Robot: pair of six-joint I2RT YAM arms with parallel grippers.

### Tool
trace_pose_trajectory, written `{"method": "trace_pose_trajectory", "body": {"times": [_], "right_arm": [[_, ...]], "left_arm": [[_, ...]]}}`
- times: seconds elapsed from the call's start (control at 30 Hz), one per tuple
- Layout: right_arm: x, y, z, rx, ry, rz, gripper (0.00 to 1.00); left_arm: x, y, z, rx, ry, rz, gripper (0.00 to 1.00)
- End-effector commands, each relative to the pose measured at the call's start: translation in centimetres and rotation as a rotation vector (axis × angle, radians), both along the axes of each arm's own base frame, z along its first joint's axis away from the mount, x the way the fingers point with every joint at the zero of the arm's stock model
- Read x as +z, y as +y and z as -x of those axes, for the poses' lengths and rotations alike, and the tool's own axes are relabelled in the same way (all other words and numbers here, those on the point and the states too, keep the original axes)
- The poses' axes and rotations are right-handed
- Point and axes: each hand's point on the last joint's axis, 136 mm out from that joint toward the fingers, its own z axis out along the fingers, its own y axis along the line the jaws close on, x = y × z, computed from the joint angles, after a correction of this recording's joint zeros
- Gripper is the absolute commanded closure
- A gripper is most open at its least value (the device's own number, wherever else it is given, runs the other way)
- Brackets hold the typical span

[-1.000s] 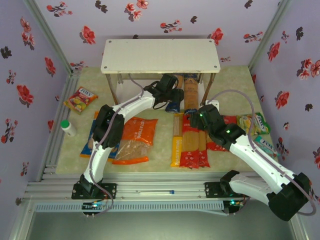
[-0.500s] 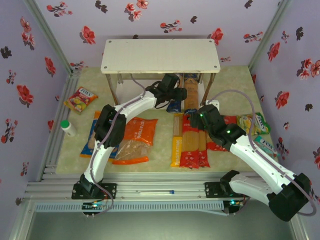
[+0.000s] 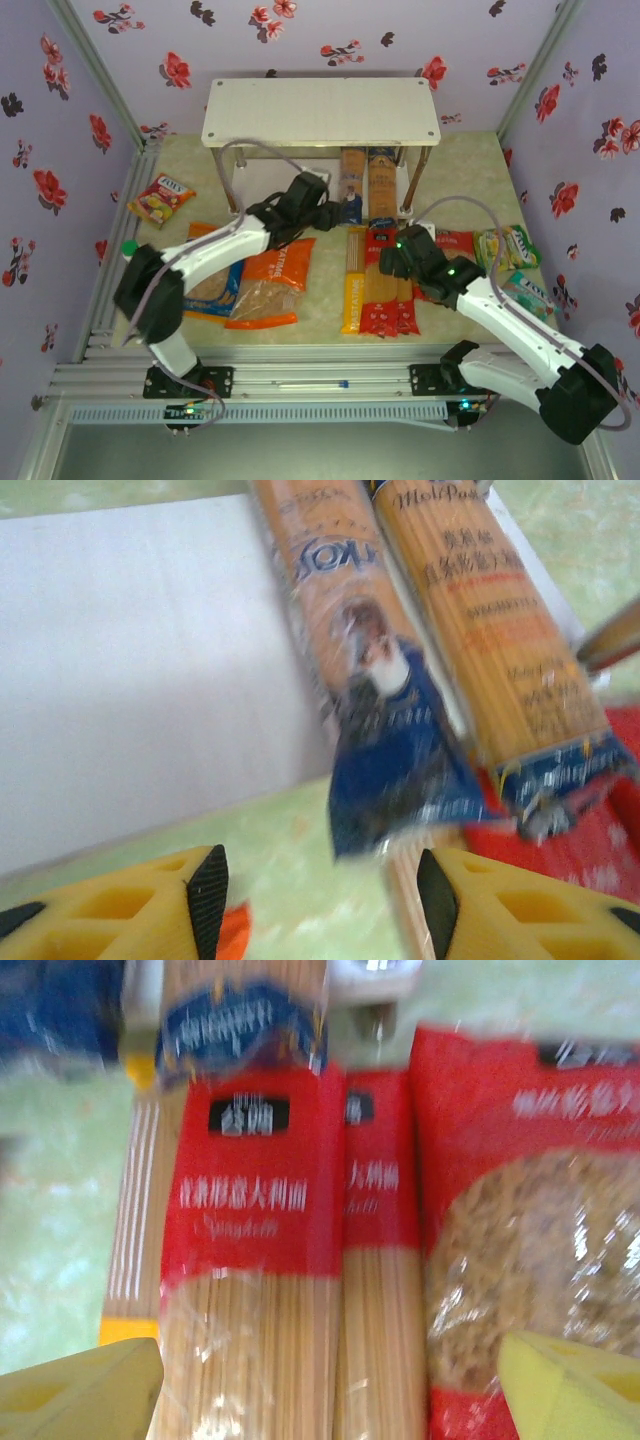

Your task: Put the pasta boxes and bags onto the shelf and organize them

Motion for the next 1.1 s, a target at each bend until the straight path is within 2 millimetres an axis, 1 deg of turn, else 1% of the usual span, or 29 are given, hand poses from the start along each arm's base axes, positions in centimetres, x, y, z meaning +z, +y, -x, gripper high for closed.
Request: {"method": "trace_pose_trajectory", "body": {"times": [0.0, 0.13, 0.23, 0.3, 0.4, 0.43, 0.6, 0.73, 0.8, 0.9, 1.07], "right_arm": [[-2.4, 1.6, 2.3, 0.005, 0.089, -0.062, 0.12], [-4.6, 3.5, 3.4, 0.009, 0.13, -0.072, 0.12], [-5.6, 4.6, 3.8, 0.01, 0.149, -0.067, 0.11], [-6.2, 4.7, 3.8, -0.011, 0.161, -0.059, 0.1], [-7.1, 4.4, 3.8, -0.051, 0.177, -0.042, 0.09], [-7.2, 4.3, 3.8, -0.064, 0.179, -0.039, 0.08], [-8.1, 4.1, 4.0, -0.088, 0.211, -0.012, 0.07], [-8.9, 4.8, 4.0, -0.078, 0.237, -0.024, 0.07], [-9.2, 5.1, 4.0, -0.076, 0.247, -0.027, 0.1], [-9.6, 5.2, 4.0, -0.073, 0.261, -0.009, 0.16], [-9.9, 5.1, 4.4, -0.075, 0.283, 0.01, 0.33]], "left_arm": [[-0.7, 2.4, 2.2, 0.017, -0.038, -0.03, 0.42], [-2.8, 4.9, 4.7, 0.05, 0.013, -0.019, 0.4], [-3.5, 6.0, 5.8, 0.061, 0.033, -0.015, 0.4], [-3.5, 6.5, 6.3, 0.067, 0.036, -0.012, 0.39], [-3.4, 7.3, 6.9, 0.067, 0.036, -0.012, 0.38], [-3.4, 7.5, 7.0, 0.068, 0.036, -0.012, 0.36], [-3.3, 8.6, 7.5, 0.083, 0.031, 0.001, 0.36], [-3.3, 9.6, 7.7, 0.098, 0.026, 0.01, 0.35], [-3.4, 9.9, 7.7, 0.104, 0.025, 0.01, 0.35], [-3.5, 10.4, 7.8, 0.116, 0.025, 0.013, 0.35], [-3.8, 11.2, 7.9, 0.131, 0.025, 0.023, 0.35]]}}
